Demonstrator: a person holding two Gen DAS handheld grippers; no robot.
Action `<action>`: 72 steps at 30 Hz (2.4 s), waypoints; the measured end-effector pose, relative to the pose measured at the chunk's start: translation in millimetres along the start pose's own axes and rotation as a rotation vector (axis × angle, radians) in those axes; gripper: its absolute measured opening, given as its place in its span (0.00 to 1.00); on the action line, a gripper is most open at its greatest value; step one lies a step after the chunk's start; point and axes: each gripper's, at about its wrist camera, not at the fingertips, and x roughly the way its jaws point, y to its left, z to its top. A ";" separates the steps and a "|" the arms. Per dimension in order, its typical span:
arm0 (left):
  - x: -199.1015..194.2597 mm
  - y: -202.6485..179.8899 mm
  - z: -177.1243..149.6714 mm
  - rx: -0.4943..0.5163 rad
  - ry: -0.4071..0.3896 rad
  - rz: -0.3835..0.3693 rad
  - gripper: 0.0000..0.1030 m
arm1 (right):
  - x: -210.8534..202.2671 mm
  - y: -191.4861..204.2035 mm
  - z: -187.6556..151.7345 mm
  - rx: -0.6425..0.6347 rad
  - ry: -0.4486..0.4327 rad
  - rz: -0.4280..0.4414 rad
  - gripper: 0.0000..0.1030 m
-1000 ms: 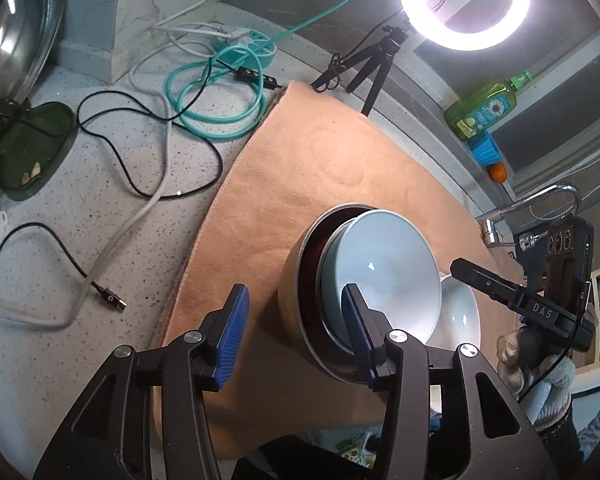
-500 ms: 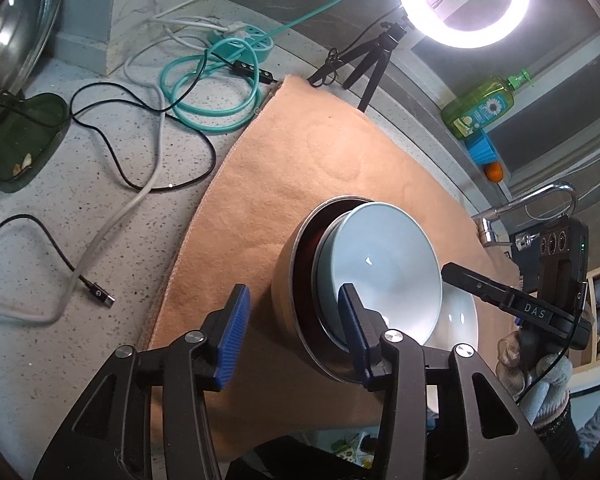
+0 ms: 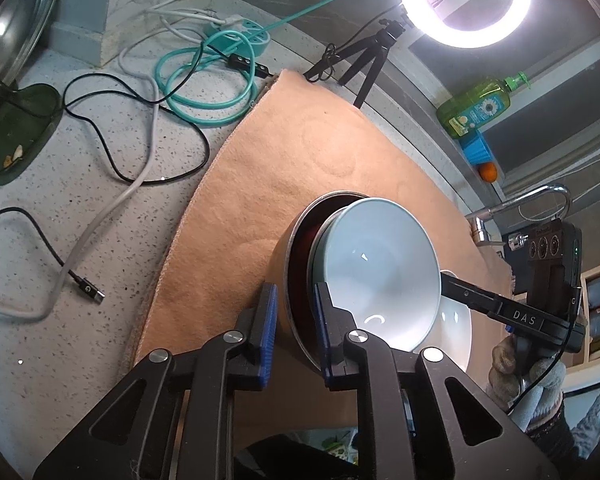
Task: Organize plates and bowls
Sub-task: 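Close both grippers on the rim of the bowl stack, then lift the nested bowl stack with both grippers and lower it onto the plate stack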
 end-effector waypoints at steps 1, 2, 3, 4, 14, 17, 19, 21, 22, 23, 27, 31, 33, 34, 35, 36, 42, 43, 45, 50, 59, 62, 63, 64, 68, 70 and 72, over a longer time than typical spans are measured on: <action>0.6 0.1 -0.2 0.000 0.002 0.000 0.15 | 1.4 0.8 -0.4 -0.001 0.004 0.001 0.19; 1.4 0.0 -0.3 0.002 0.005 0.000 0.13 | 2.7 1.0 -0.6 -0.003 0.009 -0.001 0.17; 2.2 0.0 -0.3 0.002 0.007 0.000 0.12 | 4.4 1.8 -0.8 -0.004 0.012 -0.003 0.17; 2.8 0.0 -0.4 0.003 0.009 0.001 0.12 | 6.3 2.5 -1.2 -0.004 0.017 -0.005 0.17; 6.7 1.9 0.1 0.002 0.017 0.005 0.10 | 16.5 7.8 -2.4 -0.019 0.039 -0.015 0.10; 8.0 1.9 0.4 0.004 0.017 0.009 0.10 | 16.5 8.6 -2.5 -0.019 0.040 -0.017 0.10; 9.1 1.8 0.2 0.008 0.018 0.013 0.10 | 16.7 9.8 -2.6 -0.021 0.039 -0.023 0.10; 9.3 1.7 0.3 0.008 0.018 0.016 0.10 | 17.0 11.7 -2.7 -0.026 0.035 -0.032 0.10; 9.5 1.7 0.4 0.009 0.019 0.016 0.10 | 17.0 12.2 -3.0 -0.028 0.034 -0.036 0.10; 9.5 1.7 0.4 0.009 0.019 0.016 0.10 | 17.1 12.6 -2.9 -0.030 0.033 -0.040 0.10; 9.1 0.9 0.5 0.016 0.016 0.021 0.10 | 16.2 13.0 -3.4 -0.030 0.029 -0.046 0.10; 5.2 -1.6 1.5 0.018 0.008 0.019 0.10 | 13.5 12.0 -4.0 -0.026 0.021 -0.047 0.10; 1.9 -4.0 2.3 0.024 0.000 0.018 0.10 | 11.7 12.8 -4.2 -0.024 0.016 -0.047 0.10; 0.2 -5.7 2.8 0.029 -0.003 0.018 0.10 | 10.3 13.0 -4.1 -0.023 0.013 -0.046 0.10; -1.4 -7.3 3.6 0.035 -0.007 0.019 0.10 | 9.1 13.1 -4.2 -0.026 0.010 -0.047 0.10; -2.4 -8.8 4.1 0.039 -0.010 0.020 0.10 | 8.0 13.2 -4.3 -0.027 0.007 -0.047 0.10; -2.5 -16.0 6.3 0.068 -0.019 0.033 0.10 | 4.8 12.9 -6.5 -0.025 -0.006 -0.055 0.10; -1.9 -16.9 6.5 0.074 -0.019 0.038 0.10 | 5.0 12.8 -6.9 -0.027 -0.008 -0.057 0.10; -1.6 -17.4 6.6 0.078 -0.020 0.038 0.10 | 5.4 12.7 -8.2 -0.024 -0.011 -0.062 0.10; -2.7 -18.9 6.0 0.085 -0.024 0.041 0.10 | 1.8 14.3 -9.1 -0.028 -0.023 -0.063 0.10; -10.2 -25.6 7.8 0.096 -0.047 0.037 0.10 | -11.9 18.2 -6.2 -0.035 -0.060 -0.061 0.10; -13.7 -28.7 9.4 0.100 -0.058 0.033 0.10 | -17.9 19.3 -5.7 -0.037 -0.075 -0.060 0.10; -15.1 -30.0 10.1 0.100 -0.062 0.031 0.10 | -19.9 19.7 -5.5 -0.037 -0.080 -0.059 0.10; -16.1 -31.4 11.0 0.103 -0.065 0.028 0.10 | -22.5 19.9 -6.1 -0.038 -0.086 -0.059 0.10; -20.1 -41.2 13.6 0.120 -0.080 0.017 0.10 | -32.5 19.6 -7.4 -0.036 -0.105 -0.061 0.10; -20.7 -45.4 14.9 0.128 -0.085 0.011 0.10 | -38.6 17.6 -7.5 -0.033 -0.116 -0.062 0.10; -21.1 -51.3 15.9 0.141 -0.088 0.003 0.10 | -45.0 16.4 -8.5 -0.030 -0.128 -0.066 0.10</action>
